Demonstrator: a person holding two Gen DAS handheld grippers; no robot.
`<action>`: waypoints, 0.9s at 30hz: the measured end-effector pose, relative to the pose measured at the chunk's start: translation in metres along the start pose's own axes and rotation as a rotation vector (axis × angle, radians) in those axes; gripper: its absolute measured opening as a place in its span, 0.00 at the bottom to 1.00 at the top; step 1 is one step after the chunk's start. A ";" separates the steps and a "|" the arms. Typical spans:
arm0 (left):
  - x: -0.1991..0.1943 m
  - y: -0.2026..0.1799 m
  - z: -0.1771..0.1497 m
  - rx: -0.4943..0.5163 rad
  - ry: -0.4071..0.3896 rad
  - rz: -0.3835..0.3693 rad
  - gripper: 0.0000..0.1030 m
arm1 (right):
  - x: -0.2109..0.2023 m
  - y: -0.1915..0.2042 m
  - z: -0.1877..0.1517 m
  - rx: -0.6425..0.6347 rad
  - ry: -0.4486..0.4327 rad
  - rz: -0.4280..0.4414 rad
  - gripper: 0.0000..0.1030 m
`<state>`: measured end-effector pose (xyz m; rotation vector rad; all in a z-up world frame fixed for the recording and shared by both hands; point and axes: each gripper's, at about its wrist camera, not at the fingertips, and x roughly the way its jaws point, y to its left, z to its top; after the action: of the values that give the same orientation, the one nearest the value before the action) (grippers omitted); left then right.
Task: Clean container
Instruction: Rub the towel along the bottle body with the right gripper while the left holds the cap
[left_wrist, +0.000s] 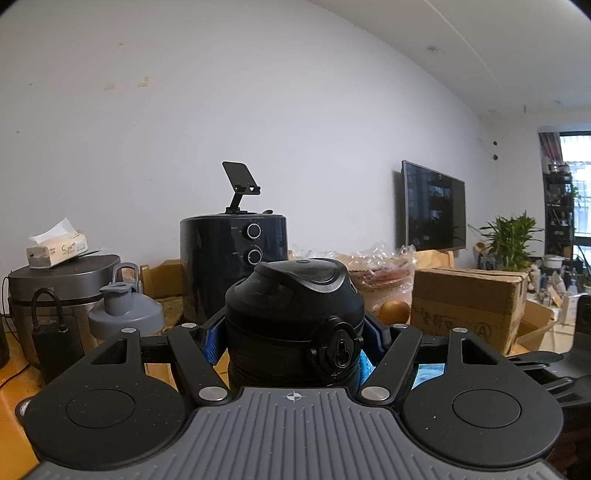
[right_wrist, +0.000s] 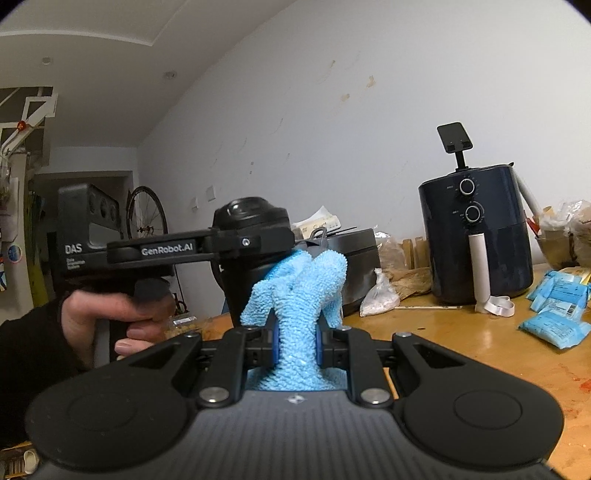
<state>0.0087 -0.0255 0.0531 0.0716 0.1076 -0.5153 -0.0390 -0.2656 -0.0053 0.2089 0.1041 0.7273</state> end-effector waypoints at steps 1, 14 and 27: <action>0.000 0.000 0.000 0.001 0.000 0.001 0.66 | 0.003 0.000 0.000 -0.001 0.003 0.002 0.12; 0.001 0.008 -0.001 -0.022 -0.002 -0.011 0.66 | 0.028 -0.001 -0.011 -0.015 0.071 0.009 0.12; 0.000 0.011 0.001 -0.031 0.002 -0.019 0.66 | 0.044 0.001 -0.033 -0.022 0.142 0.010 0.10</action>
<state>0.0140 -0.0159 0.0546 0.0408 0.1182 -0.5327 -0.0126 -0.2303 -0.0384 0.1368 0.2307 0.7524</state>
